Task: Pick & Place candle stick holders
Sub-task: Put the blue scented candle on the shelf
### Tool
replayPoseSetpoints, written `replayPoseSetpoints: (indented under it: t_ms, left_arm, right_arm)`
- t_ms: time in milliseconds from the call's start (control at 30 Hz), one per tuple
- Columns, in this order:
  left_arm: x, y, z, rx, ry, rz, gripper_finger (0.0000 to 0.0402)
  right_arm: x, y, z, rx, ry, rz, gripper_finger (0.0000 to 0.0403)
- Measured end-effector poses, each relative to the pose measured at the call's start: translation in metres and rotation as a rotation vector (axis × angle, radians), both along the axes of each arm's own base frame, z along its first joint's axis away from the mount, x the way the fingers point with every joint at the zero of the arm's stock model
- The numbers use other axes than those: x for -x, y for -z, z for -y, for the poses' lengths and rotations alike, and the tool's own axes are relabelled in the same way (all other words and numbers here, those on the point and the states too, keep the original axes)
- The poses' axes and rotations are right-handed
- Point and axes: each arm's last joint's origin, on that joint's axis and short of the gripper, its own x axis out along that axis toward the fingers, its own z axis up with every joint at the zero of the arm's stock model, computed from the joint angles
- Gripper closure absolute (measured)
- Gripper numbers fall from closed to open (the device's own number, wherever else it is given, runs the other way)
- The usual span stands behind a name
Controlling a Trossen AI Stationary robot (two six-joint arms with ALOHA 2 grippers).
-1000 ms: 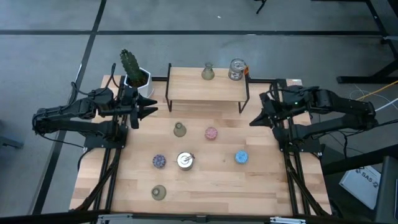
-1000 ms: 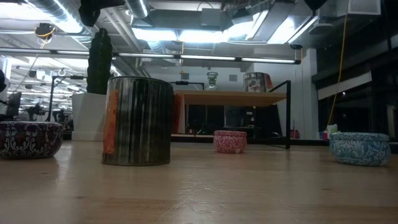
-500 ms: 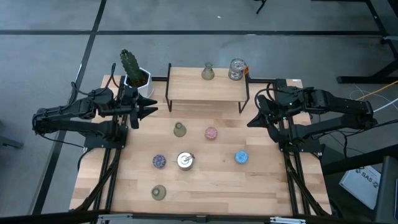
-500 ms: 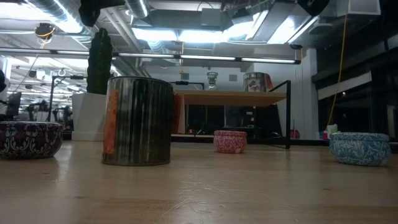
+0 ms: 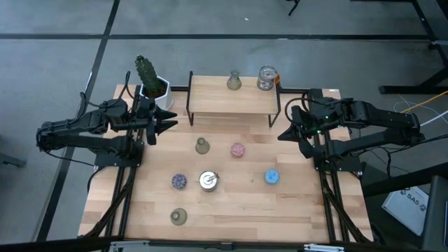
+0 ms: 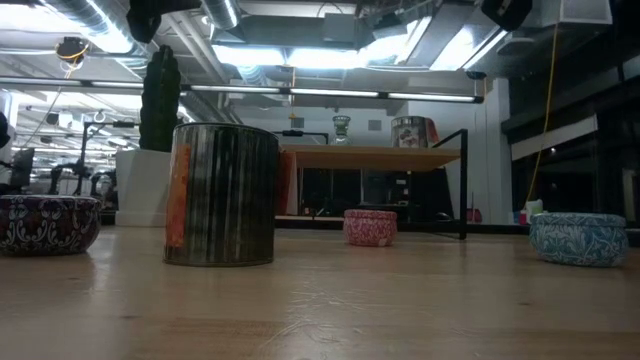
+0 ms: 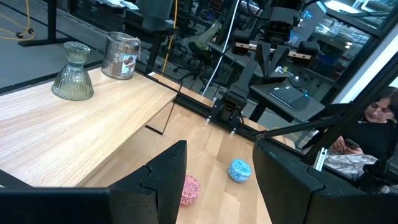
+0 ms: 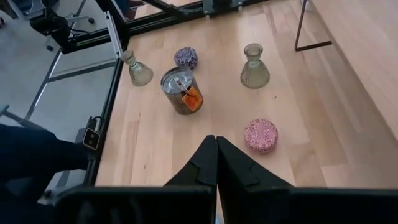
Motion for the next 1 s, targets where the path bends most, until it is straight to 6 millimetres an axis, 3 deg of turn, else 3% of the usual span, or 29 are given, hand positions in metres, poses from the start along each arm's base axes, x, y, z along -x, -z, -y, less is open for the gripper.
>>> replayPoseSetpoints:
  t_ms: [367,767,1000]
  left_arm:
    - [0.0,0.0,0.0,0.0,0.002,0.0,0.0222]
    - [0.0,0.0,0.0,0.0,0.002,0.0,0.0222]
    - [0.0,0.0,0.0,0.0,0.002,0.001,0.0222]
  right_arm:
    - [-0.008,0.022,-0.005,0.008,-0.042,-0.228,0.04]
    - [-0.019,0.033,-0.032,0.159,-0.106,-0.262,0.04]
    - [-0.019,0.058,-0.05,0.125,-0.132,-0.296,0.04]
